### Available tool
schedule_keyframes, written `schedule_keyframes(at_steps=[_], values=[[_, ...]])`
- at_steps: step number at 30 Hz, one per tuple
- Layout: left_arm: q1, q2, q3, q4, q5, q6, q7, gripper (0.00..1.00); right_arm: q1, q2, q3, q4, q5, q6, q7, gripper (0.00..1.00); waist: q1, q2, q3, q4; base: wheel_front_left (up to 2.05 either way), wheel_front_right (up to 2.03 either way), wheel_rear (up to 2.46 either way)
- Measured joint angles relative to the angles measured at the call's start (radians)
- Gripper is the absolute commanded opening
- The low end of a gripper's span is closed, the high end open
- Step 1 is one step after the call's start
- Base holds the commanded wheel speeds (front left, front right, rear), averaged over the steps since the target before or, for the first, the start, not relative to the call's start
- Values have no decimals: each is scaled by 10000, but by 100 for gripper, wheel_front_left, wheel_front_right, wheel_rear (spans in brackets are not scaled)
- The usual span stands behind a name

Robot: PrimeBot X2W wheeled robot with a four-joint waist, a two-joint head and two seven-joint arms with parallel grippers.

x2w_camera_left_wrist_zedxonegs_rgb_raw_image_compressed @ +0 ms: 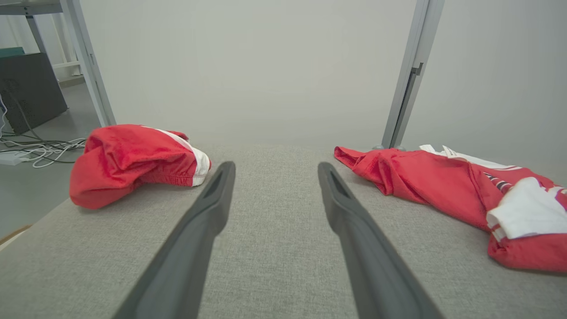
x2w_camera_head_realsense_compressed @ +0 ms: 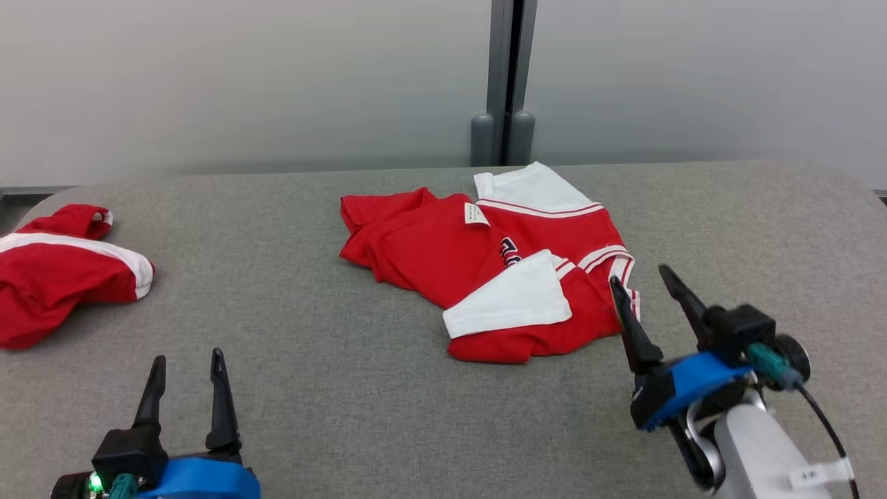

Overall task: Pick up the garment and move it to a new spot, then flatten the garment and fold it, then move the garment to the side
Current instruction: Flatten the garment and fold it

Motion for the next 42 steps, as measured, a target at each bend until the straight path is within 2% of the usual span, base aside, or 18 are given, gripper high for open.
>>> schedule_keyframes(at_steps=[5, 10, 15, 21, 22, 23, 26, 30, 34, 37, 42], values=[[-386, -59, -186, -58, 27, -4, 0, 100, -1924, -330, 393, 1643, -35, 0, 757, 100, 0, 0, 391, 274, 0, 0, 0], [-705, -184, -407, -40, -21, -2, 0, 100, -3286, -573, 740, 3457, 198, 0, 894, 100, 1, 0, 874, 631, 0, 0, 0], [-1027, -261, -673, -25, -77, 13, 0, 100, -4058, -650, 1147, 5204, 506, 0, 947, 100, 1, 0, 1312, 1066, 0, 0, 0], [-1215, -274, -815, -2, -115, 61, 0, 100, -4459, -612, 1655, 6707, 993, 0, 1047, 100, 0, 1, 1638, 1549, 0, 0, 0], [-1226, -280, -836, -8, -127, 73, 0, 100, -4477, -593, 1707, 6863, 1129, 0, 1022, 71, 0, 1, 1682, 1598, 0, 0, 0], [-1237, -286, -859, -15, -127, 88, 0, 100, -4513, -564, 1808, 6991, 1233, 0, 1024, 0, 0, 1, 1714, 1634, 0, 0, 0], [-1257, -293, -809, -17, -192, 102, 0, 100, -4570, -445, 2096, 7183, 1632, 0, 997, 0, 0, 1, 1745, 1633, 0, 0, 0], [-1197, -311, -754, 21, -199, 151, 0, 100, -4566, -449, 2353, 7202, 2034, 0, 378, 0, 0, 1, 1621, 1502, 0, 0, 0], [-1151, -311, -698, 35, -228, 155, 0, 100, -4271, -545, 2589, 6761, 2468, 0, -56, 0, -1, 1, 1398, 1286, 0, 0, 0], [-958, -309, -616, 42, -226, 155, 0, 100, -3665, -763, 2694, 5992, 2742, 0, -159, 0, -1, 0, 1201, 1030, 0, 0, 0], [-730, -293, -470, 71, -198, 134, 2, 100, -2019, -1302, 2355, 3818, 2922, 0, -174, 0, -2, 1, 948, 394, 0, 0, 0]])
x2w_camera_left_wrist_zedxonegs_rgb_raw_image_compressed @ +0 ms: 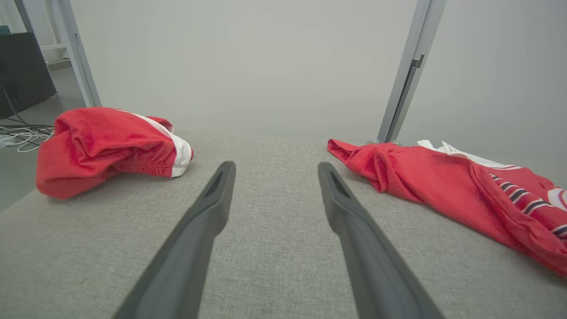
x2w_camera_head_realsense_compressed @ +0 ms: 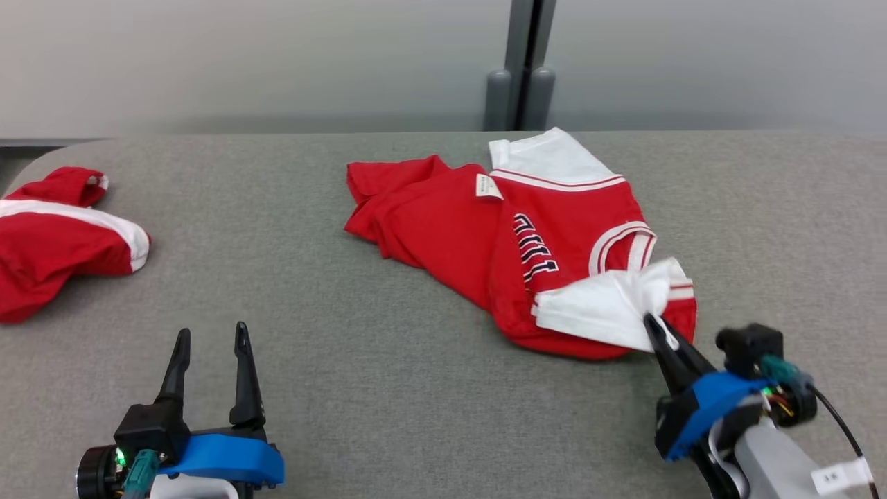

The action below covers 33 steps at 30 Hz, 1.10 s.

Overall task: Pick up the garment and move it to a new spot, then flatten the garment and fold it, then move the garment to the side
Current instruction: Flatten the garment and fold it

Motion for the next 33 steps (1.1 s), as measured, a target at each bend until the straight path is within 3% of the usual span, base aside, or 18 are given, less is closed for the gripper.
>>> schedule_keyframes(at_steps=[9, 14, 15, 16, 25, 29, 33], values=[[39, -8, -79, 13, 58, -86, -2, 100, 3792, -360, -1396, -2374, -201, 2, 186, 0, -1, -1, -141, -1101, 0, 0, 0], [-36, -12, -71, 33, 86, -92, -2, 100, 4957, -479, -2268, -2679, -477, 2, 840, 0, -1, -2, -59, -1306, 0, 0, 0], [-51, -13, -71, 36, 88, -94, -2, 100, 5090, -464, -2420, -2775, -570, 4, 903, 10, 0, -2, -40, -1330, 0, 0, 0], [-61, -10, -59, 42, 88, -92, -2, 100, 5159, -445, -2566, -2911, -686, 4, 903, 99, 0, -2, -21, -1354, 0, 0, 0], [-78, -19, 12, 58, 104, -138, -2, 100, 5022, -380, -3565, -5196, -1162, 0, 708, 100, 0, -2, -2, -1325, 0, 0, 0], [-77, -19, 94, 50, 104, -155, -2, 100, 4299, -422, -3329, -6159, -1310, 0, 1112, 100, 1, -2, 40, -1210, 0, 0, 0], [-164, -19, 100, 36, 104, -157, -2, 100, 2903, -545, -2382, -6435, -1522, 0, 1753, 100, 0, -2, 169, -1032, 0, 0, 0]])
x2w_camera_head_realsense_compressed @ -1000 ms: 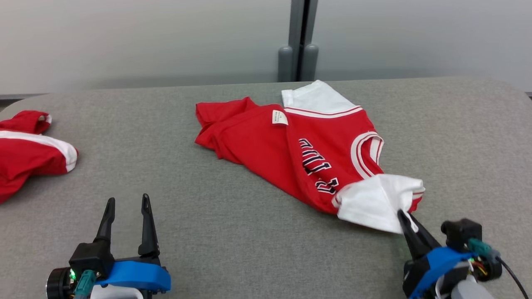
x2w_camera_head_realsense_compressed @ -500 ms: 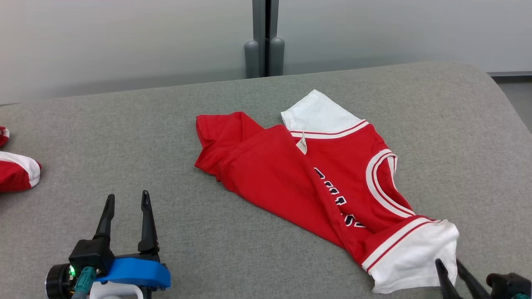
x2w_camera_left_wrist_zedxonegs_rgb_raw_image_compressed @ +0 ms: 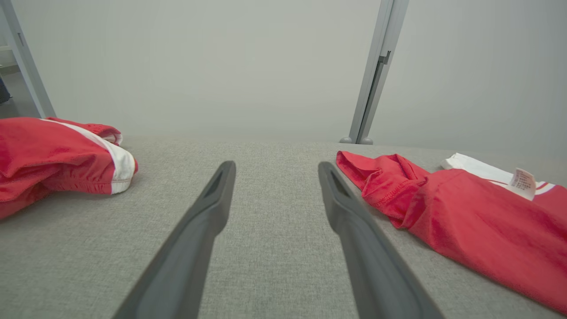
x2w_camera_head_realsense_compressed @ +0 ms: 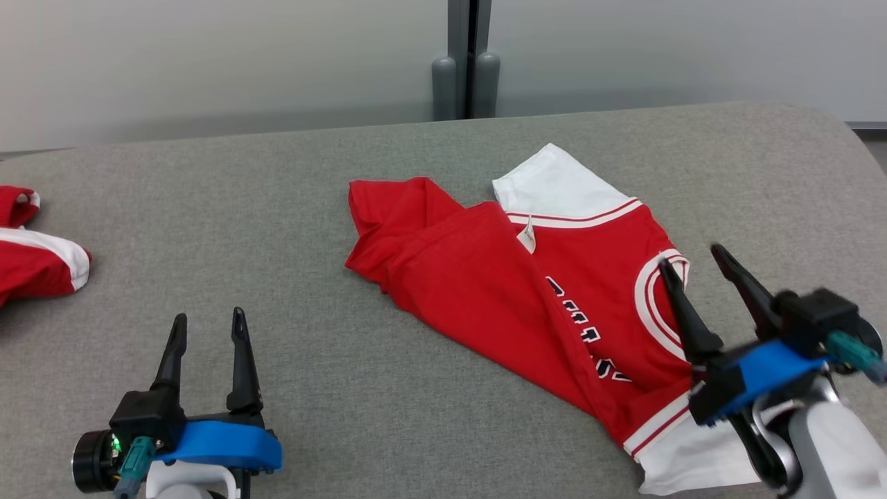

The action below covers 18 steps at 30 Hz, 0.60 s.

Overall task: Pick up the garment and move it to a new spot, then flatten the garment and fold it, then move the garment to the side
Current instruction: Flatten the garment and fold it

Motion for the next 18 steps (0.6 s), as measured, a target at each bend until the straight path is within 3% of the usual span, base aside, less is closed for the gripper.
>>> schedule_keyframes(at_steps=[6, 18], values=[[-359, -2, -224, -58, 44, 6, 0, 100, -2801, -19, 1471, 1049, -96, 0, 786, 100, 2, 1, 351, 371, 0, 0, 0], [-1022, -17, -1018, -58, -395, 226, 2, 100, -6348, 88, 3010, 5538, 337, 0, 1106, 100, 2, 2, 1098, 1621, 0, 0, 0]])
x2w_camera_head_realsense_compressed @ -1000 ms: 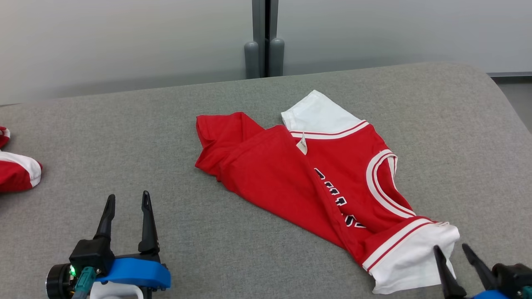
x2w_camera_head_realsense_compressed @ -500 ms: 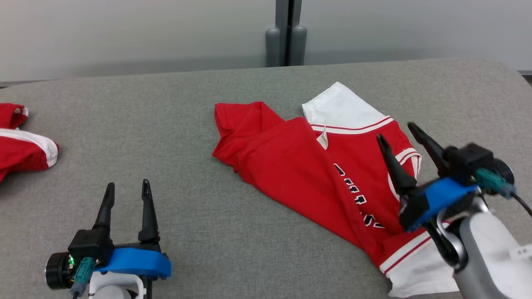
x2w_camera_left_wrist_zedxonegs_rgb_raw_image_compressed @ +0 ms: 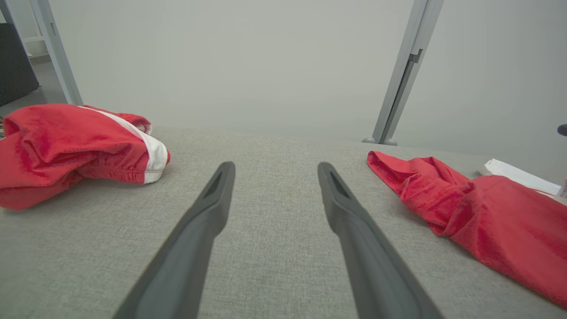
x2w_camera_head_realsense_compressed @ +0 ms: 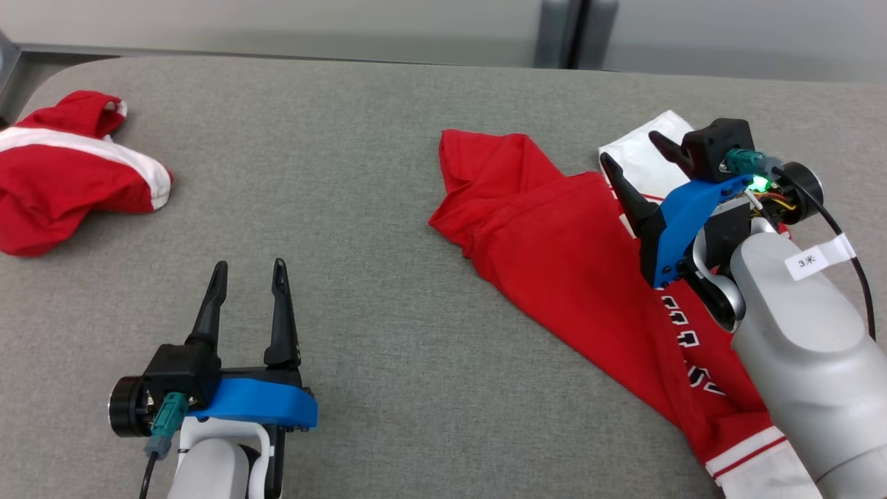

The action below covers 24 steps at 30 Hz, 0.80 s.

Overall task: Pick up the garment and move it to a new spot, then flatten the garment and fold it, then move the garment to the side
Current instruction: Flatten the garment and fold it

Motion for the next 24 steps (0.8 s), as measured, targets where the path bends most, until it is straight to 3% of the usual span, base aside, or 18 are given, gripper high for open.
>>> schedule_keyframes(at_steps=[11, 12, 13, 14, 24], values=[[-388, 8, -677, -12, -431, 286, -2, 100, -1204, -63, 784, 3294, 407, 0, -111, 100, 0, 0, 772, 1092, 0, 0, 0], [-409, 4, -694, -19, -456, 311, -2, 100, -1239, -58, 849, 3492, 431, 0, -136, 96, 0, 0, 818, 1144, 0, 0, 0], [-423, 6, -706, -25, -485, 336, -2, 100, -1240, -38, 922, 3641, 504, 0, -198, 55, 0, 0, 856, 1183, 0, 0, 0], [-426, 6, -706, -31, -487, 343, -2, 100, -1249, 2, 970, 3733, 591, 0, -336, 0, 0, 1, 885, 1202, 0, 0, 0], [-421, 4, -562, 21, -414, 378, -2, 100, -1366, 236, 1994, 3931, 1039, 0, -2057, 0, -1, 0, 632, 919, 0, 0, 0]])
